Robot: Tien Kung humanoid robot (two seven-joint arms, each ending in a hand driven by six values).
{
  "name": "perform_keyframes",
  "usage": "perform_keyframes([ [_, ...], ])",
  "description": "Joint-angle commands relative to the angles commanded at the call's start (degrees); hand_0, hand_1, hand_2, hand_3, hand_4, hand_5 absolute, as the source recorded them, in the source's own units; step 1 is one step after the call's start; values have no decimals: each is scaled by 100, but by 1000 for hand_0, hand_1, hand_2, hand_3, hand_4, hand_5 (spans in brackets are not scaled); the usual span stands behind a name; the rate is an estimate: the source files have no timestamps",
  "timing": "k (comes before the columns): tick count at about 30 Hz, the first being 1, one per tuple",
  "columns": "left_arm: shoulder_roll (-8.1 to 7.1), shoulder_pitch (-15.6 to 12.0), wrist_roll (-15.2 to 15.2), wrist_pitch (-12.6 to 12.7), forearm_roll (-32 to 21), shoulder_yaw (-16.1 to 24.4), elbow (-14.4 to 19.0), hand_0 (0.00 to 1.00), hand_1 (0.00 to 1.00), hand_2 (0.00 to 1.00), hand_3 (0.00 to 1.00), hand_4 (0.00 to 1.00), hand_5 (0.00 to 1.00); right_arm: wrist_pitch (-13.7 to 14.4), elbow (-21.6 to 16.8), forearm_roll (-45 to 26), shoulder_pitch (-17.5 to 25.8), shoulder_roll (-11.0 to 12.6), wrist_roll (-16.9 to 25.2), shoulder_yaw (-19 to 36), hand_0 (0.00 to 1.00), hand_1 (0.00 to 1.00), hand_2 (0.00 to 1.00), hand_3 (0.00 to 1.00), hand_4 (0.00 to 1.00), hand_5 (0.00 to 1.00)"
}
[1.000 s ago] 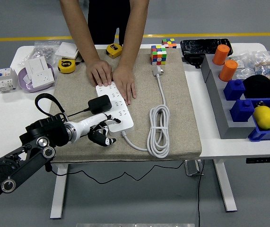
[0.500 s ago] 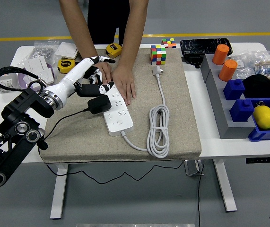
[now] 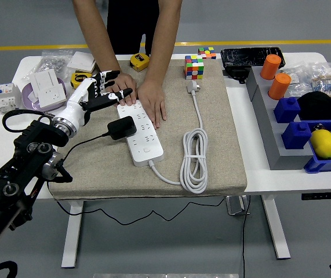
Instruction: Pick up the plug,place it near the board,insert it into the board,press the button
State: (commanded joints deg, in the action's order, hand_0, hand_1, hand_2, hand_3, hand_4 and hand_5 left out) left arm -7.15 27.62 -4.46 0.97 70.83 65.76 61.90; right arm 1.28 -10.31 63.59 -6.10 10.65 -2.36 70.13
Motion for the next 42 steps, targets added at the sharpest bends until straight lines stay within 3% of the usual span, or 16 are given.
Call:
perform_keyframes([
  [2,-11,35,-79,-67,336,-114,-70,957,963,919,897,998,319,-2,0,10,0,0,-6,7,998,795,720,730,998,901],
  [3,-18,52,-118,-88,545,-175,-101,889,907,851,825,998,267,-3,0,12,0,0,-6,7,998,794,720,730,998,902],
  [7,-31,97,-252,-117,1404,-423,-210,889,907,851,825,998,267,-5,0,5,2,5,2,-11,998,794,720,730,998,902],
  [8,-34,106,-280,-90,1663,-482,-239,889,907,851,825,998,267,-6,0,10,3,5,2,-9,998,794,720,730,998,902],
  [9,-35,110,-294,-58,1887,-518,-261,745,797,741,763,998,237,-6,0,11,5,5,4,-9,998,794,720,730,998,901],
  [14,-15,99,-374,275,2992,-610,-430,745,797,741,763,998,237,-8,0,31,29,3,2,1,998,794,720,730,998,901],
  [15,-16,101,-380,321,3161,-634,-452,590,674,639,702,998,221,-9,0,33,34,3,2,3,998,793,720,730,998,901],
  [18,-11,114,-409,452,3593,-730,-520,590,674,639,702,998,221,-10,0,53,46,5,-5,17,998,793,720,730,998,901],
  [20,4,121,-407,537,3722,-785,-564,590,674,639,702,998,221,-10,0,52,46,6,-4,15,998,793,720,730,998,901],
  [21,16,124,-395,584,3763,-809,-587,495,629,583,624,998,215,-9,0,44,43,7,-1,5,998,794,719,730,998,901],
  [26,52,111,-355,811,3799,-783,-627,495,629,583,624,998,215,-8,0,30,29,5,6,-13,998,794,719,730,998,901],
  [27,51,112,-352,845,3800,-783,-642,427,607,567,599,998,217,-10,0,33,30,5,3,-13,998,793,719,730,998,900],
  [31,44,122,-353,908,3831,-813,-707,427,607,567,599,998,217,-10,0,60,41,8,-8,15,998,793,719,730,998,900],
  [42,83,191,-513,709,4081,-861,-777,401,595,568,609,998,230,-1,0,39,27,5,3,16,998,793,719,730,998,901],
])
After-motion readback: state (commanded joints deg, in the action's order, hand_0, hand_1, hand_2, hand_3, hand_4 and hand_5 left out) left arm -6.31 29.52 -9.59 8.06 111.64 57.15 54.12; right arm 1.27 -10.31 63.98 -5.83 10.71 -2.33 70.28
